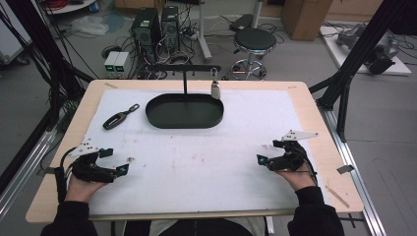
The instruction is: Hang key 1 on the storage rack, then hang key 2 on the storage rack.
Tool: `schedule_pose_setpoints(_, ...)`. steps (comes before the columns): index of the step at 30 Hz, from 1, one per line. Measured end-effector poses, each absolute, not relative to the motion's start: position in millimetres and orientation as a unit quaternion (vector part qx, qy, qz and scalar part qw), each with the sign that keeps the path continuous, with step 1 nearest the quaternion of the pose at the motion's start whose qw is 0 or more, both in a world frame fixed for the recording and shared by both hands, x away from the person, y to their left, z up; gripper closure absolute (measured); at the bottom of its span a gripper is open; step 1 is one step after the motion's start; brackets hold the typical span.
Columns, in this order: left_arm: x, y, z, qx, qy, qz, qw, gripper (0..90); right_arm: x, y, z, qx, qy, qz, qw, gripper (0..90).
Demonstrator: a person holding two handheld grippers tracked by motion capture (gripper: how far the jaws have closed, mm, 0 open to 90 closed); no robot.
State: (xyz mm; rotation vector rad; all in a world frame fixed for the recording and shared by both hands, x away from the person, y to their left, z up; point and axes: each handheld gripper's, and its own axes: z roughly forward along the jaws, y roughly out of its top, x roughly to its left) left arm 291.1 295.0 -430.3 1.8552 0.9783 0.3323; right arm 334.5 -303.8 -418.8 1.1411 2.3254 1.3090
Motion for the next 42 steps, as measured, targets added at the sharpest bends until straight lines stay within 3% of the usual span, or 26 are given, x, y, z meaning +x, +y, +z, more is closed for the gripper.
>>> schedule_pose_setpoints(19, 328.9, 302.2, -403.7, 0.776, 0.405, 0.127, 0.466, 3.2, 322.9, -311.4, -420.3, 0.398, 0.786, 0.453, 0.135, 0.7)
schedule_pose_setpoints(42, 415.7, 310.5, -383.9, 0.819, 0.399, 0.111, 0.396, 3.2, 315.6, -309.5, -433.6, 0.387, 0.809, 0.425, 0.122, 0.8)
